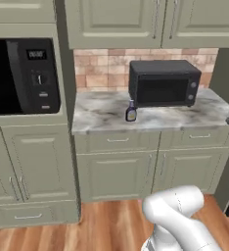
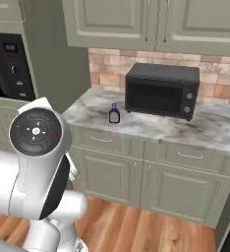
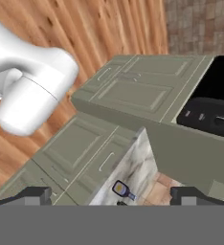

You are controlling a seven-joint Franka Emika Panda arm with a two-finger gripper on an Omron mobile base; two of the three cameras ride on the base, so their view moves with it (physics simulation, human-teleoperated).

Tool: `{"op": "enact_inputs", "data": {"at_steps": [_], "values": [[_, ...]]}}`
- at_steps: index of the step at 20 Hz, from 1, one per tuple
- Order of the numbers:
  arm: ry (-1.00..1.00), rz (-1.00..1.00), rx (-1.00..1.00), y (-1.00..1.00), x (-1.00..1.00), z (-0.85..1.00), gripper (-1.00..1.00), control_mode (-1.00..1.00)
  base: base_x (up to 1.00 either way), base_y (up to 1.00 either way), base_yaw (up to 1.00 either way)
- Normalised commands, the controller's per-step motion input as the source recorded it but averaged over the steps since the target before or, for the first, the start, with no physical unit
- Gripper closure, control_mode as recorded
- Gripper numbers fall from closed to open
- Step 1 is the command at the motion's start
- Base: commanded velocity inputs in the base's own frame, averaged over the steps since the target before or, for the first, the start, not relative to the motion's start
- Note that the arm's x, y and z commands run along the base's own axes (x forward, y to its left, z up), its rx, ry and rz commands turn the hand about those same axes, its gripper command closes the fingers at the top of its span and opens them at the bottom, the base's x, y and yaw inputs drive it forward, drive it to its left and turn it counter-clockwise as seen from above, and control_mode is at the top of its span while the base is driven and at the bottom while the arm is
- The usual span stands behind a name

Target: Place the condiment bottle and condiment bottle from the counter to the top shelf of the fridge. If the existing items in the fridge are on the top shelf, move them to other shelves.

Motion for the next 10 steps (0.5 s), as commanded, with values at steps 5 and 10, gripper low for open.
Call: {"op": "enact_inputs", "data": {"at_steps": [5, 10], "values": [[0.00, 0.00, 0.00, 0.00, 0.00, 0.00, -1.00, 1.00, 1.00, 0.15, -0.17], [0.00, 0.00, 0.00, 0.00, 0.00, 0.00, -1.00, 1.00, 1.00, 0.05, -0.14]]}}
